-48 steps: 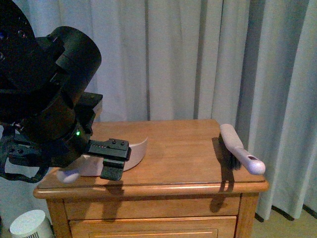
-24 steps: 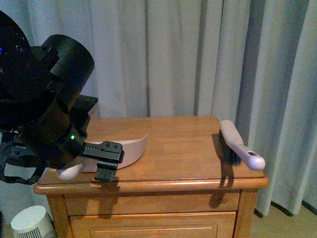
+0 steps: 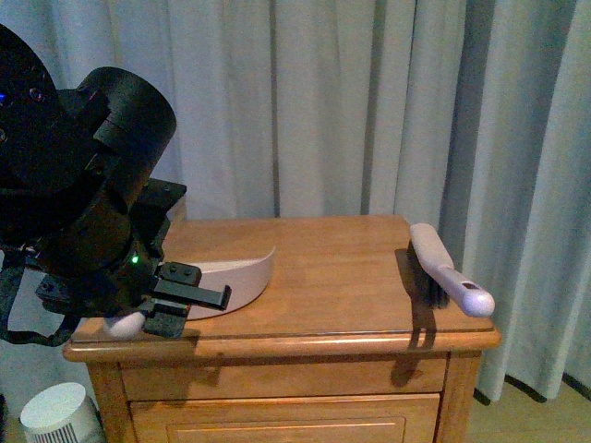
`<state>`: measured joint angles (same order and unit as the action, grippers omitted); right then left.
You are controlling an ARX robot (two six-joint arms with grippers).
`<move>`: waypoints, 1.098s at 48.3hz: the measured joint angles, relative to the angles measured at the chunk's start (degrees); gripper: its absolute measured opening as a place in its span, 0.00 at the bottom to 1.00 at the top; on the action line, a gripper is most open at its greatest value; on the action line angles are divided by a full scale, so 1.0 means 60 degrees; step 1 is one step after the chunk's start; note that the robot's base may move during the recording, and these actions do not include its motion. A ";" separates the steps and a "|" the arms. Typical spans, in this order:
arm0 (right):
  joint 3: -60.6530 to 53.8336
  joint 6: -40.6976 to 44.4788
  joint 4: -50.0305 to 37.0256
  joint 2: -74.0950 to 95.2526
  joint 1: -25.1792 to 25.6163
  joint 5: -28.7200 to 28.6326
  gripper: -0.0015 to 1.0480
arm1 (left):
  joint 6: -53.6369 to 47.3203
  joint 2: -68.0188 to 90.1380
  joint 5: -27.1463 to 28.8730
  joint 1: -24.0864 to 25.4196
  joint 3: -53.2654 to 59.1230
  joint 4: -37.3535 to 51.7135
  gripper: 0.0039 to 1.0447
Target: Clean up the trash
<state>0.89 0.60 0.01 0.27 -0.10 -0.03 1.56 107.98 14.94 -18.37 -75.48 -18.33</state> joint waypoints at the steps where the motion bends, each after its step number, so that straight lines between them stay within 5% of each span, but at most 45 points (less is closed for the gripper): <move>1: 0.0000 0.0000 0.0000 0.0000 0.0000 0.0000 0.93 | -0.0004 0.0000 0.0000 0.0000 0.0000 0.0000 0.41; 6: 0.0000 0.0000 0.0000 0.0000 0.0000 0.0000 0.93 | -0.0011 0.0000 0.0018 0.0004 0.0000 -0.0004 0.27; 20: 0.0000 0.0000 0.0000 0.0000 0.0004 0.0000 0.93 | -0.0291 -0.0164 0.0069 0.0095 0.0000 0.0142 0.26; 33: 0.0000 0.0000 0.0000 0.0000 0.0000 0.0000 0.93 | -0.2014 -0.2011 -0.0299 0.0583 0.0856 0.2867 0.26; 42: 0.0000 0.0000 0.0000 0.0000 0.0000 0.0000 0.93 | -0.3508 -0.4517 -0.2102 0.1497 0.2903 0.5147 0.26; 53: 0.0000 0.0000 0.0000 0.0000 0.0000 0.0000 0.93 | -0.3938 -0.8032 -0.4863 0.2881 0.4758 0.5395 0.26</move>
<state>0.89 0.60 0.01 0.27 -0.10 -0.03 -22.06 59.79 -14.24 -1.08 -46.94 14.04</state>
